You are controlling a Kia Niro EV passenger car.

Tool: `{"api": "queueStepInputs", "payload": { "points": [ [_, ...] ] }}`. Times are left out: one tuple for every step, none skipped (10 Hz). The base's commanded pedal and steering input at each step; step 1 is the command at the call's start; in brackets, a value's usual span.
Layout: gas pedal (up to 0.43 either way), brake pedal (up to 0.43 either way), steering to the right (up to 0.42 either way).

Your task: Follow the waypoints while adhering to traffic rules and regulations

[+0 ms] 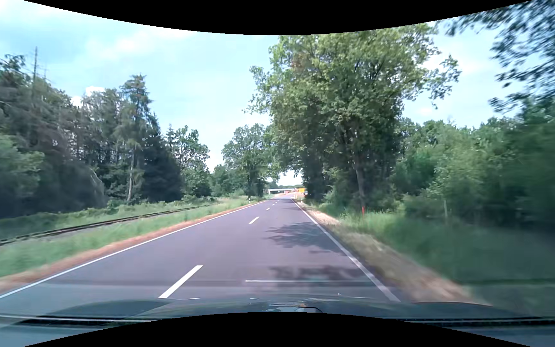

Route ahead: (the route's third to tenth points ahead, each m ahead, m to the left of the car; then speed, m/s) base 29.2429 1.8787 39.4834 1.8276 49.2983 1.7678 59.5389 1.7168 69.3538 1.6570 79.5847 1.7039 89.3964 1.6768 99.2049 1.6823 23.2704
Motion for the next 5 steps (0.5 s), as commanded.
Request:
{"api": "queueStepInputs", "payload": {
  "points": [
    [0.039, 0.000, -0.003],
    [0.039, 0.000, -0.003],
    [0.039, 0.000, -0.003],
    [0.039, 0.000, -0.002],
    [0.039, 0.000, -0.003]
  ]
}}
